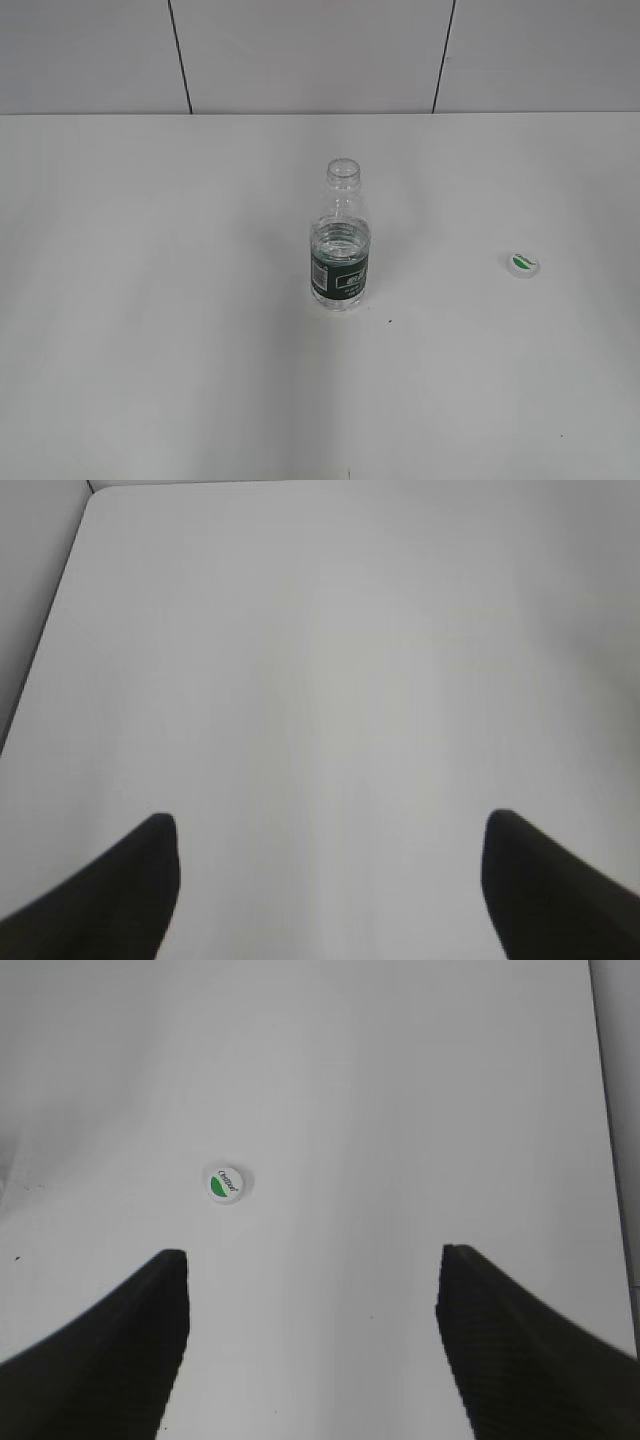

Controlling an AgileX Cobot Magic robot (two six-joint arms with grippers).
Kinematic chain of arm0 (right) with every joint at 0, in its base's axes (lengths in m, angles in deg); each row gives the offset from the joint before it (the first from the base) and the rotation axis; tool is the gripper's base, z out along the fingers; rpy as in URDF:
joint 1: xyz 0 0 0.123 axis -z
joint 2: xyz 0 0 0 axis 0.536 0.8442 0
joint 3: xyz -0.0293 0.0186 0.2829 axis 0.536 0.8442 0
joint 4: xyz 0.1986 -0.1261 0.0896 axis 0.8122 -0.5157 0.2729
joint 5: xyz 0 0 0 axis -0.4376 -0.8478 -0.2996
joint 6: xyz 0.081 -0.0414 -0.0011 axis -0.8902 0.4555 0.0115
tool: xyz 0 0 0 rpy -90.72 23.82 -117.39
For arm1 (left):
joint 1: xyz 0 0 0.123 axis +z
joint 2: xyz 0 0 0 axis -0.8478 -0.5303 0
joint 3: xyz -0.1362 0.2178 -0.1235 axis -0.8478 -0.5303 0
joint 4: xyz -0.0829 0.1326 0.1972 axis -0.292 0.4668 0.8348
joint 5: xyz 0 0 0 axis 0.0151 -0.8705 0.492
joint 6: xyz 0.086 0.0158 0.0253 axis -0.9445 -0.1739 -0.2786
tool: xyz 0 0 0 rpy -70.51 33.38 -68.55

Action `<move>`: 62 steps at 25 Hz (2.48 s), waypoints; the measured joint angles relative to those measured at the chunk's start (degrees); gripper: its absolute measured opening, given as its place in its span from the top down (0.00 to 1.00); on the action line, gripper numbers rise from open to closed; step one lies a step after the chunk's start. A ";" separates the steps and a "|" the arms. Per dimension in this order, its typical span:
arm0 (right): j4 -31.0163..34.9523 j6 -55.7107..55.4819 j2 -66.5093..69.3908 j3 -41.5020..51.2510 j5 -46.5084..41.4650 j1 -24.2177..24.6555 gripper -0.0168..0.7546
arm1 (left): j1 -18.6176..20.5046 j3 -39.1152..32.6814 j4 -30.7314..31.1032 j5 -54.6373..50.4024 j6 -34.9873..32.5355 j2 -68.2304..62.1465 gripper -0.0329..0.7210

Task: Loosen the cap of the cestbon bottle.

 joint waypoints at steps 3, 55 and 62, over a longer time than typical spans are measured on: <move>0.00 0.00 -6.21 2.06 0.00 0.00 0.21 | 0.00 -3.08 -0.89 0.60 0.00 3.38 0.22; -3.05 -0.23 -62.91 34.64 -8.24 0.00 0.21 | -0.55 -7.90 -4.41 -5.83 -3.57 23.14 0.48; -3.05 -0.23 -62.91 34.64 -8.23 0.00 0.21 | -0.55 -7.93 -4.29 -5.55 -3.57 23.14 0.48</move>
